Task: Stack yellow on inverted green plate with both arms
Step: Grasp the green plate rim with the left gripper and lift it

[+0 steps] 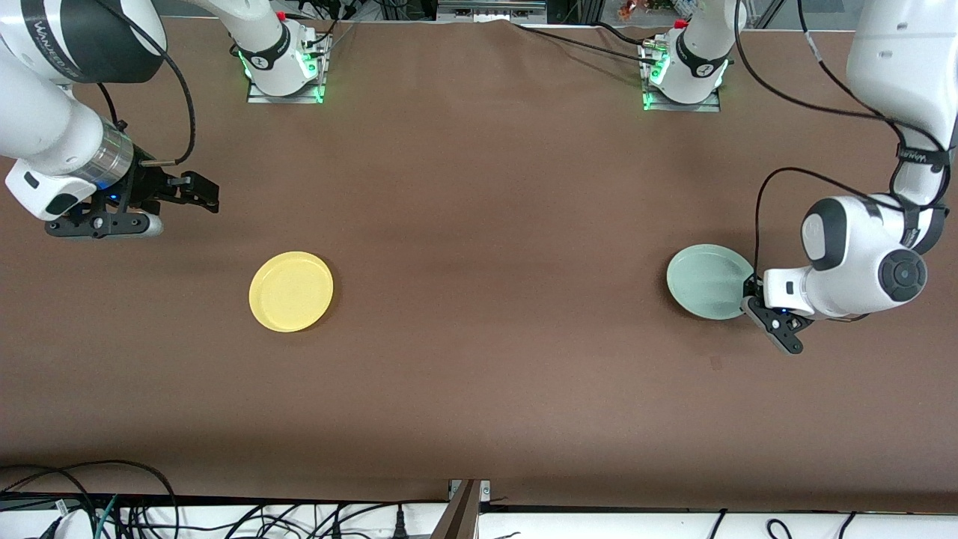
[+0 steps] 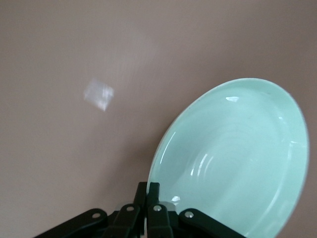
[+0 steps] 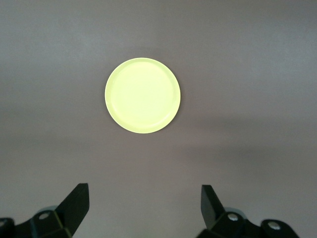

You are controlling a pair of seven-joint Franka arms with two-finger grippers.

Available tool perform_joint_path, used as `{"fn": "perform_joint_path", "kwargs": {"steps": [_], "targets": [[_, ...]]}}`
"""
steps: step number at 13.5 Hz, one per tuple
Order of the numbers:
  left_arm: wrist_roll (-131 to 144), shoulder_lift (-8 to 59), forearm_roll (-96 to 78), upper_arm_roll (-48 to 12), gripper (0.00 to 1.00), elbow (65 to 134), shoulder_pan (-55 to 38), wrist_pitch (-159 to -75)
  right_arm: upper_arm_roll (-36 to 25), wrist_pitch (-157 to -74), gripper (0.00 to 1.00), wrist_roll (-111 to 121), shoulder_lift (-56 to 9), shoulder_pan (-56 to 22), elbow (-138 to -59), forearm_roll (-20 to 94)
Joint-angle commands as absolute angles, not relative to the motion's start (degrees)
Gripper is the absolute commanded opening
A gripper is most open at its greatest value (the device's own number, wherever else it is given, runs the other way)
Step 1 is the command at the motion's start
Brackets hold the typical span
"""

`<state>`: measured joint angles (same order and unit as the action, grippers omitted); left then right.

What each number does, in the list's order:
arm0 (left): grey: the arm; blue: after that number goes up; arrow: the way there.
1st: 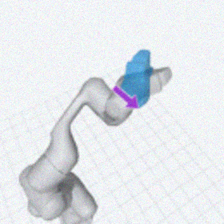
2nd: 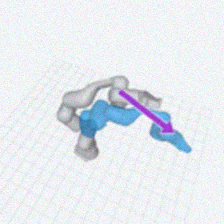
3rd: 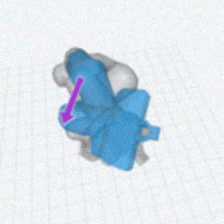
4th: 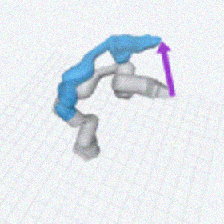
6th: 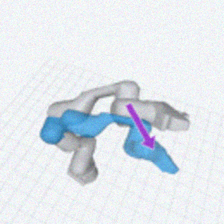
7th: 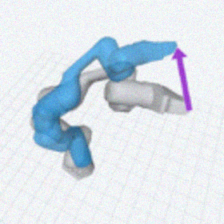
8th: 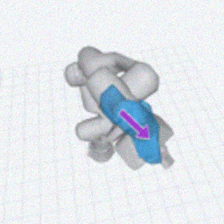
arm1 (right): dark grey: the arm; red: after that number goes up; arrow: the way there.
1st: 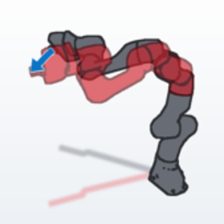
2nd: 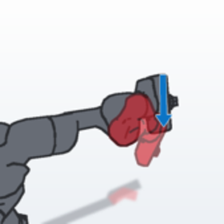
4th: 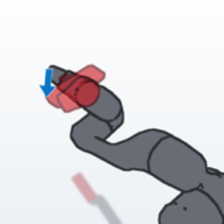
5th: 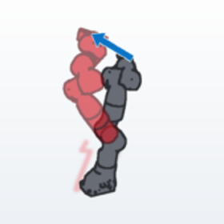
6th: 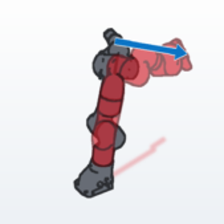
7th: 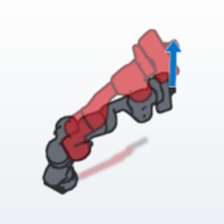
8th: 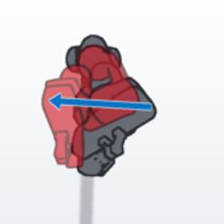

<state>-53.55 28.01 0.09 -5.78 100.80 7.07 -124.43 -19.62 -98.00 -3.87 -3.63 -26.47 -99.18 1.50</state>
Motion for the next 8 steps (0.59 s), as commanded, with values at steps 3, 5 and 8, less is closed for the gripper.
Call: {"fn": "perform_joint_path", "kwargs": {"steps": [3, 5, 8], "targets": [[-47.2, 25.0, 8.8, -5.7, 0.0, 88.1, -1.6, -109.6, -20.3, -98.4, 1.0, -3.3, -3.3, -26.3, -99.8, 0.5], [-38.0, 25.1, 13.0, -5.6, 0.0, 83.8, -6.8, -105.4, -21.3, -99.4, 1.0, -0.5, -4.0, -26.2, -99.7, 0.5], [-23.1, 25.2, 20.7, -5.5, 0.0, 83.7, -14.6, -105.4, -23.2, -101.0, 1.0, 3.9, -4.9, -26.0, -99.7, 0.8]]}}
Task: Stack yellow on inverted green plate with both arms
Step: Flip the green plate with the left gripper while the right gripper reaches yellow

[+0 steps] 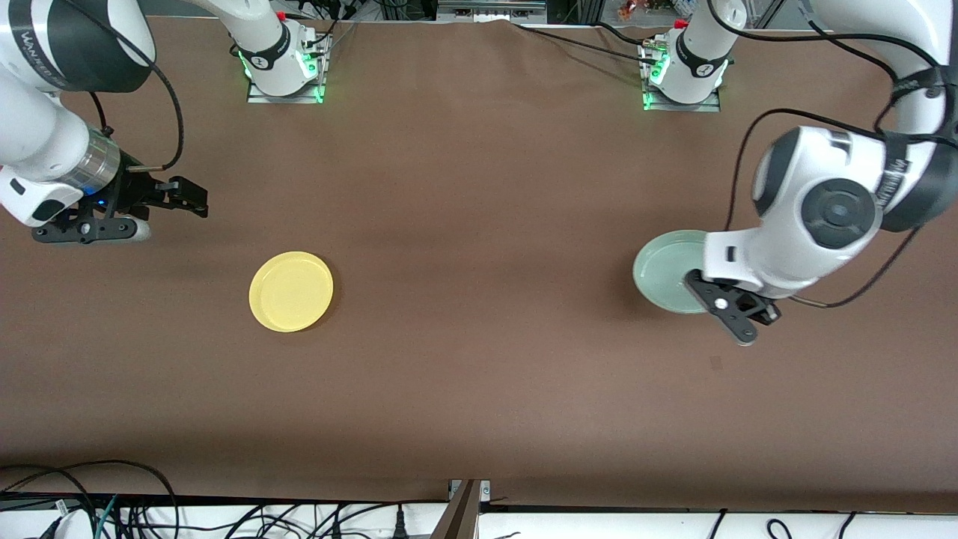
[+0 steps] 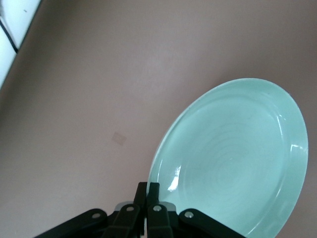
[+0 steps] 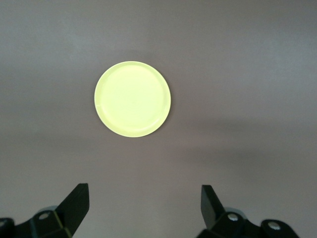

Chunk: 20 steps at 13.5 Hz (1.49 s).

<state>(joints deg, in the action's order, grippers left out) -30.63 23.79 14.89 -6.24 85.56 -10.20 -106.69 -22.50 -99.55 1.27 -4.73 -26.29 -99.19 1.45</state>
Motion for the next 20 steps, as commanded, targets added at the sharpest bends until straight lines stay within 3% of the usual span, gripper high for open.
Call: {"fn": "perform_joint_path", "kwargs": {"steps": [1, 5, 9, 11, 15, 20], "targets": [[-18.8, 26.1, 25.1, -5.5, 0.0, 83.7, -17.5, -105.4, -23.4, -101.4, 1.0, 4.7, -5.4, -25.9, -99.8, 0.8], [0.2, 29.4, 42.8, -5.2, 0.0, 83.7, -27.2, -103.6, -24.2, -104.1, 1.0, 6.9, -7.5, -24.9, -99.8, 1.0], [16.4, 35.6, 54.0, -5.0, 0.0, 83.0, -37.6, -95.9, -24.3, -109.8, 1.0, 10.2, -8.9, -23.2, -102.6, 1.2], [21.2, 40.8, 56.8, -4.9, 0.0, 79.5, -42.3, -90.3, -24.3, -114.7, 1.0, 11.6, -10.0, -22.8, -105.0, 1.6], [30.3, 47.7, 58.6, -4.8, 0.0, 75.0, -47.9, -87.3, -24.1, -120.6, 1.0, 11.6, -16.8, -22.8, -105.5, 2.2], [39.2, 51.6, 58.4, -4.9, 0.0, 73.4, -52.0, -87.5, -23.8, -126.1, 1.0, 20.1, -25.8, -22.6, -104.6, 13.3]]}}
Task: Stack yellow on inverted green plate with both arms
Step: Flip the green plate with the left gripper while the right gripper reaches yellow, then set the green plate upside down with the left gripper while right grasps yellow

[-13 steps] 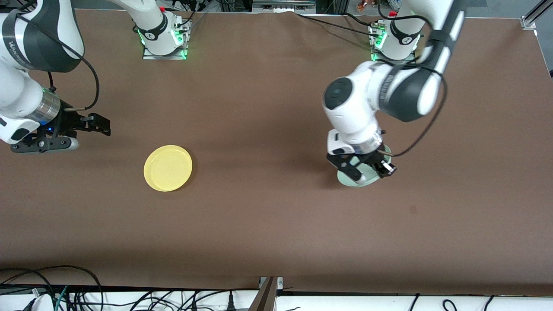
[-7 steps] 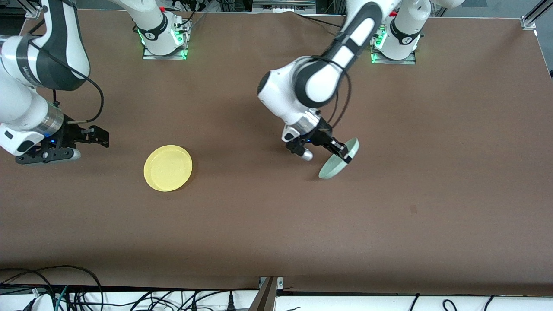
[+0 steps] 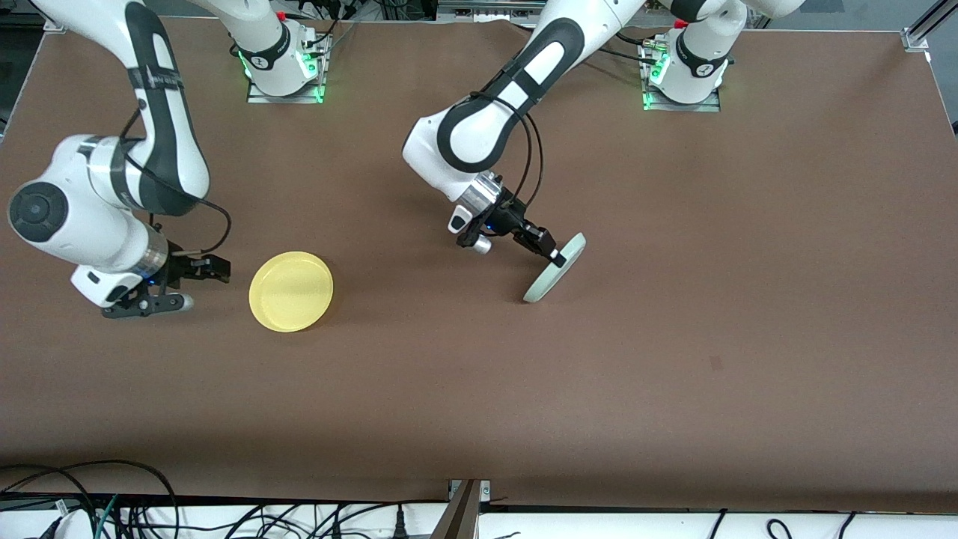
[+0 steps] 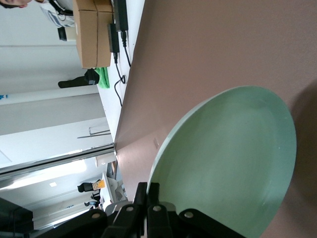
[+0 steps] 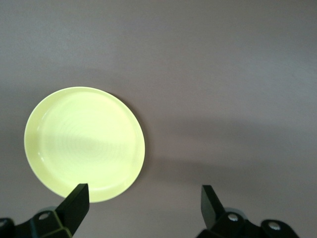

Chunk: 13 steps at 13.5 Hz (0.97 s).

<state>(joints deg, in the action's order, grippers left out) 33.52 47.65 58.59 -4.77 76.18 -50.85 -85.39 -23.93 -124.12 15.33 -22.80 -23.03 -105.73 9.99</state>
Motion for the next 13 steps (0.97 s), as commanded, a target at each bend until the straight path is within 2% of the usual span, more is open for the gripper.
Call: {"fn": "perform_joint_path", "kwargs": {"steps": [1, 2, 6, 9, 11, 13], "targets": [[40.1, 51.9, 58.0, -5.0, 0.27, 73.2, -52.4, -87.8, -23.8, -127.9, 1.0, 22.9, -27.3, -22.6, -104.6, 15.4], [40.7, 51.9, 57.4, -5.5, 0.99, 73.0, -52.2, -89.1, -23.8, -129.3, 1.0, 25.9, -28.7, -22.6, -104.6, 18.1], [44.4, 51.5, 39.1, -5.0, 1.0, 68.6, -50.4, -96.7, -23.8, -133.6, 1.0, 36.7, -34.1, -21.8, -104.7, 29.2], [44.4, 51.6, 27.5, -5.1, 1.0, 67.8, -47.7, -105.2, -23.7, -135.8, 0.98, 38.5, -36.4, -21.8, -105.0, 29.9], [44.4, 51.7, 23.5, -5.1, 1.0, 68.6, -46.2, -110.3, -23.7, -136.8, 0.89, 38.7, -36.9, -21.7, -105.6, 30.1], [44.4, 50.7, 18.9, -5.4, 1.0, 67.7, -44.4, -111.0, -23.7, -136.8, 0.76, 38.7, -37.0, -21.4, -106.6, 30.1]]}}
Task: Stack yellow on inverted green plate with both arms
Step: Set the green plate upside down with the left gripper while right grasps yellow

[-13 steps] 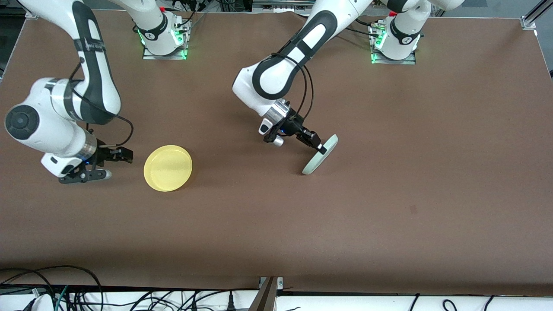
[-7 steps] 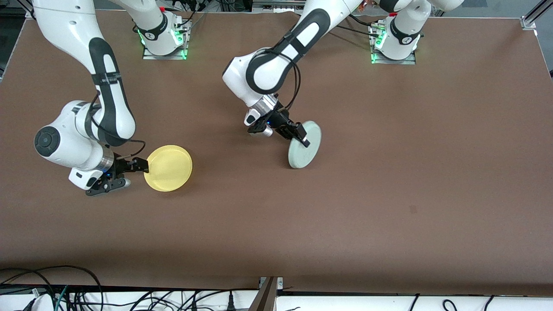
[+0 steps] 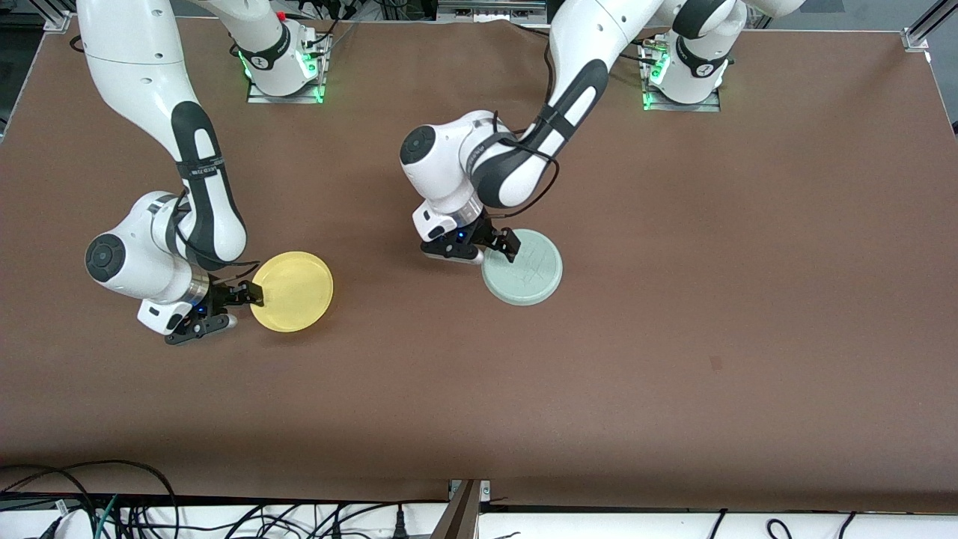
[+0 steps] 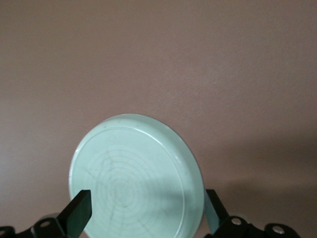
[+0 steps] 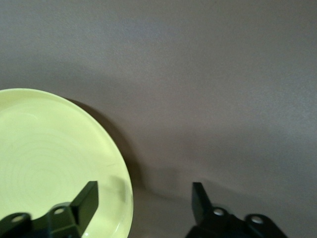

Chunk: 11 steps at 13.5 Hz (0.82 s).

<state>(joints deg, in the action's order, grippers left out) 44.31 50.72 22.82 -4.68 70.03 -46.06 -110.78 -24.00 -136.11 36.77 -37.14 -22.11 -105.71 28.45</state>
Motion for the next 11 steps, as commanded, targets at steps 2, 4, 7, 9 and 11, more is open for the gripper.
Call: {"fn": "perform_joint_path", "kwargs": {"steps": [2, 4, 7, 9, 11], "targets": [[43.1, 45.9, 14.6, -5.6, 1.0, 67.8, -39.9, -110.5, -23.7, -136.8, 0.66, 38.8, -36.8, -21.4, -107.2, 30.1], [41.2, 39.5, 13.9, -5.6, 1.0, 69.8, -36.0, -107.7, -23.7, -136.7, 0.57, 38.7, -36.8, -21.4, -107.2, 30.1], [34.3, 32.7, 13.8, -5.7, 1.0, 69.6, -28.6, -102.0, -23.7, -136.3, 0.37, 38.6, -36.7, -21.4, -107.2, 30.1], [30.7, 29.3, 13.4, -5.7, 1.0, 69.2, -24.6, -99.1, -23.7, -136.1, 0.19, 38.2, -36.5, -21.4, -107.2, 30.1], [29.0, 27.1, 9.6, -5.7, 1.0, 69.0, -19.9, -98.8, -23.7, -135.1, 0.03, 38.1, -36.1, -21.4, -107.2, 31.6]]}}
